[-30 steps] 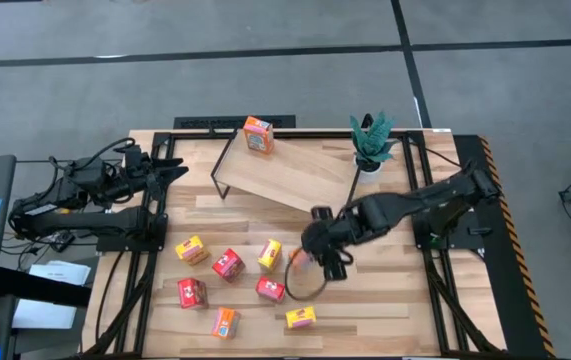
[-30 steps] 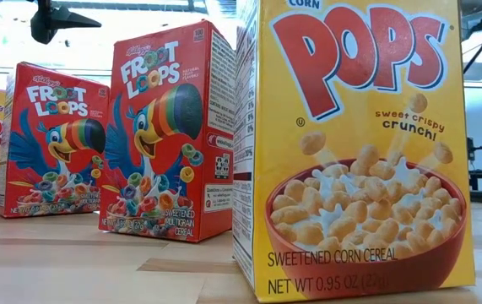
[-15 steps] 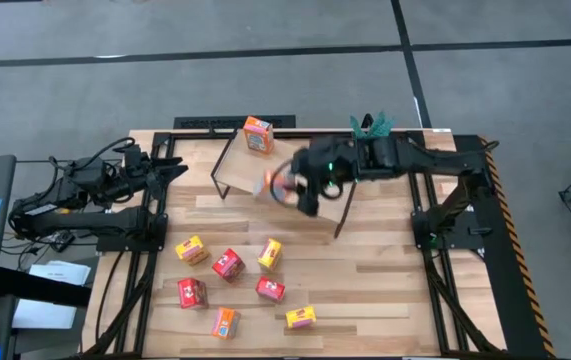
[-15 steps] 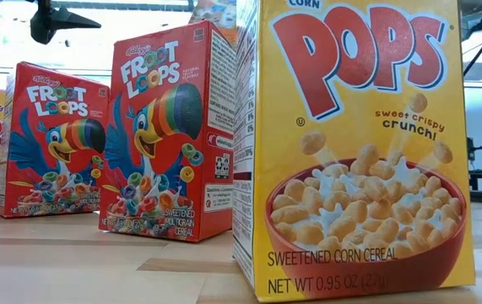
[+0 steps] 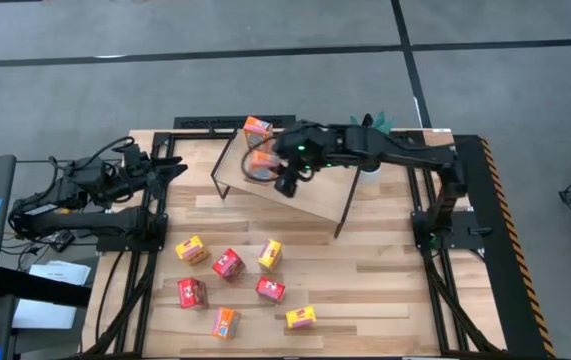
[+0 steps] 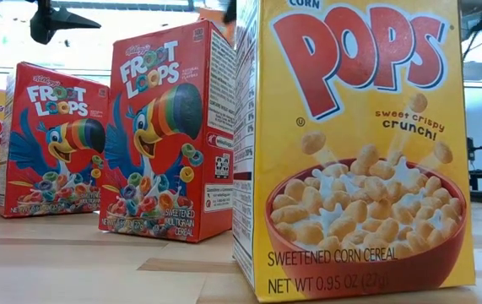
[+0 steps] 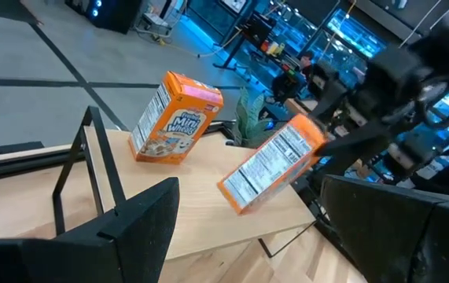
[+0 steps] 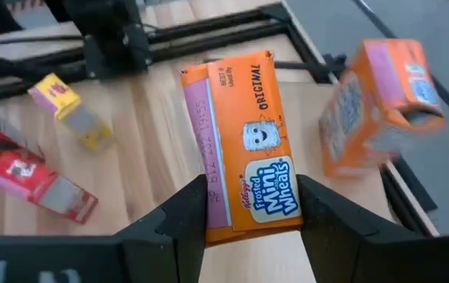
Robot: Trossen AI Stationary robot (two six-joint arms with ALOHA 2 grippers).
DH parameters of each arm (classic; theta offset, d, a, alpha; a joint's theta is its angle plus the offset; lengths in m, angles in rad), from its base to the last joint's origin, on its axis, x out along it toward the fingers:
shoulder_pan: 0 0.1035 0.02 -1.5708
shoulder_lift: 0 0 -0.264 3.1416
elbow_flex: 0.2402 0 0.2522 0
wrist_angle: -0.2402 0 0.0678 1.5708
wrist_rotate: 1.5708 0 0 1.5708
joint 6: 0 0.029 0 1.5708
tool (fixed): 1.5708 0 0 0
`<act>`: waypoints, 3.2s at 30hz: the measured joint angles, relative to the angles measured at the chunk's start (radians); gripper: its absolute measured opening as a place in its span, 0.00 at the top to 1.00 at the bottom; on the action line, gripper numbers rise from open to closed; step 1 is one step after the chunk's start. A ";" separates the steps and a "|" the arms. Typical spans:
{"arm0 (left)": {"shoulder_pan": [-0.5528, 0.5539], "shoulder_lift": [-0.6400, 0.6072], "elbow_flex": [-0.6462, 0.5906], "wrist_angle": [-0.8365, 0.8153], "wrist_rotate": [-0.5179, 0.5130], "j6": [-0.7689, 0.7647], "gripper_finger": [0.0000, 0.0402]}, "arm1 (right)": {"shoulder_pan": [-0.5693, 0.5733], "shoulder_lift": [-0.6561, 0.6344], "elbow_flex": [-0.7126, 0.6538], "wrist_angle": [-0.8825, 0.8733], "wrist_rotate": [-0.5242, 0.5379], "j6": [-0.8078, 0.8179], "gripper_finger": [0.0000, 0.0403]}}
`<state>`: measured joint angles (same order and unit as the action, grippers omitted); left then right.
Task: Stack cereal on shelf
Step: Put the right orange cereal box aligned with the other orange cereal box on the shelf
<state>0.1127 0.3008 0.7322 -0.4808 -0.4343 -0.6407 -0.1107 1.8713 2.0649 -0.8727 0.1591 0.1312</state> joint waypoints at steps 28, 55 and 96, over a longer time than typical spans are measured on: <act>0.001 0.007 0.000 0.001 -0.021 -0.002 0.25 | -0.055 0.237 0.217 -0.112 0.103 -0.010 0.51; 0.001 0.007 0.000 0.000 -0.026 -0.002 0.25 | -0.088 0.238 0.248 -0.148 0.104 -0.023 0.48; 0.001 0.006 0.000 -0.004 -0.019 0.031 0.25 | 0.014 0.001 0.252 -0.308 0.309 0.011 0.41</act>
<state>0.1135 0.3073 0.7322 -0.4850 -0.4528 -0.6094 -0.0962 1.8722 2.3164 -1.1804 0.4682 0.1424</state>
